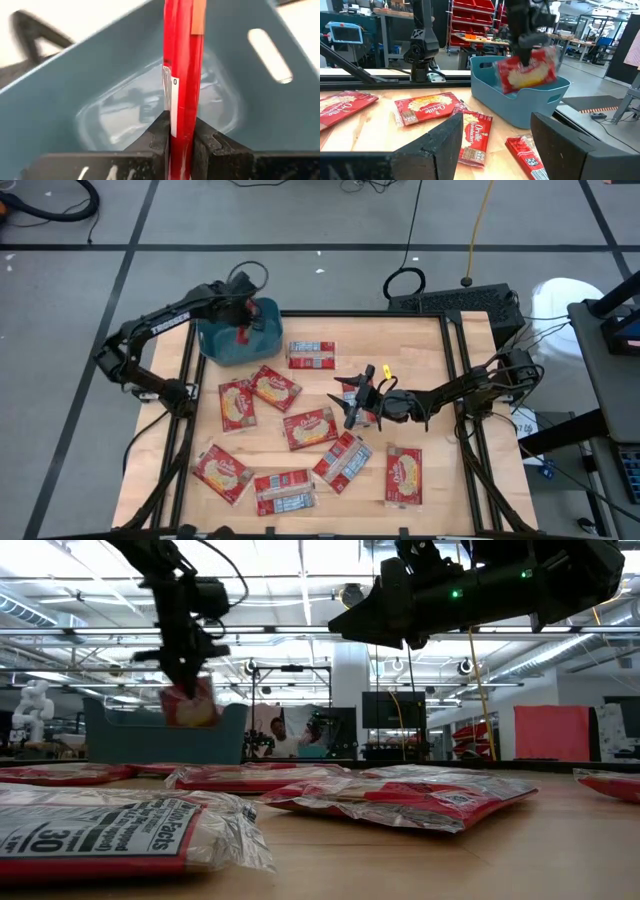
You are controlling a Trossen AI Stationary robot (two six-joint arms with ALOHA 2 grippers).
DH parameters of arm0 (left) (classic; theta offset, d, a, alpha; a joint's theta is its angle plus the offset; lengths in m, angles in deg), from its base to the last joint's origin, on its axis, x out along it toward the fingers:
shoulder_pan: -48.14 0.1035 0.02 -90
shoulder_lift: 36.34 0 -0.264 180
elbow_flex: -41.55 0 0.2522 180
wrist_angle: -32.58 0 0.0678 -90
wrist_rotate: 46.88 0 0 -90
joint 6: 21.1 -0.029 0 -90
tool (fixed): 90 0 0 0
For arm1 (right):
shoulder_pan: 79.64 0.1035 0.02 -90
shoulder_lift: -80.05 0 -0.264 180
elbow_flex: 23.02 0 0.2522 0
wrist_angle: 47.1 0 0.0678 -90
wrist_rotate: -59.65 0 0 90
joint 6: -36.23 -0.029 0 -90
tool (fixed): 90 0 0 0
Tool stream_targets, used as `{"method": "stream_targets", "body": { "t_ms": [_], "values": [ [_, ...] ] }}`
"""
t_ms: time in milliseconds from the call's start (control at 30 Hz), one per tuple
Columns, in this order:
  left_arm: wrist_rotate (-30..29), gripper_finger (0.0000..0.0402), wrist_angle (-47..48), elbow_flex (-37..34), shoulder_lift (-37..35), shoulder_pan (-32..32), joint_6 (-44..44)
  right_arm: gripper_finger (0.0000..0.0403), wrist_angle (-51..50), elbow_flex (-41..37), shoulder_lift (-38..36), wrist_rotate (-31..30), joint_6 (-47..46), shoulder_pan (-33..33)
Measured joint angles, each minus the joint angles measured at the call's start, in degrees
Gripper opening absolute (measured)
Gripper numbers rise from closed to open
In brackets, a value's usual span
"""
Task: Sort popcorn bags into baskets
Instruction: Put the red popcorn bag into the blue bin
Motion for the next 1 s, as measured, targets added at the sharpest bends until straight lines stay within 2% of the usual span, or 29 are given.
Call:
{"method": "stream_targets", "body": {
  "t_ms": [200,367,500,700,1000],
  "values": [
    [1.14,0.0044,-6.92,0.00,5.82,-2.63,0.40,0.0224,-0.03,0.00,0.00,0.00,-1.91,0.59],
    [5.32,0.0044,-15.14,-0.04,9.63,-5.20,-2.56,0.0224,-0.01,0.00,0.00,-0.02,-2.27,0.96],
    [6.06,0.0044,-18.24,-0.04,11.14,-7.17,-7.33,0.0224,-0.02,0.00,0.00,-0.02,-2.69,0.98],
    [5.76,0.0044,-13.47,-0.04,8.53,-6.58,-8.07,0.0224,-0.13,0.00,0.00,-0.02,-3.19,1.07],
    [-2.93,0.0044,2.83,0.02,-1.24,-2.83,2.29,0.0224,-1.82,0.02,0.00,-0.04,-3.35,1.09]
  ]
}}
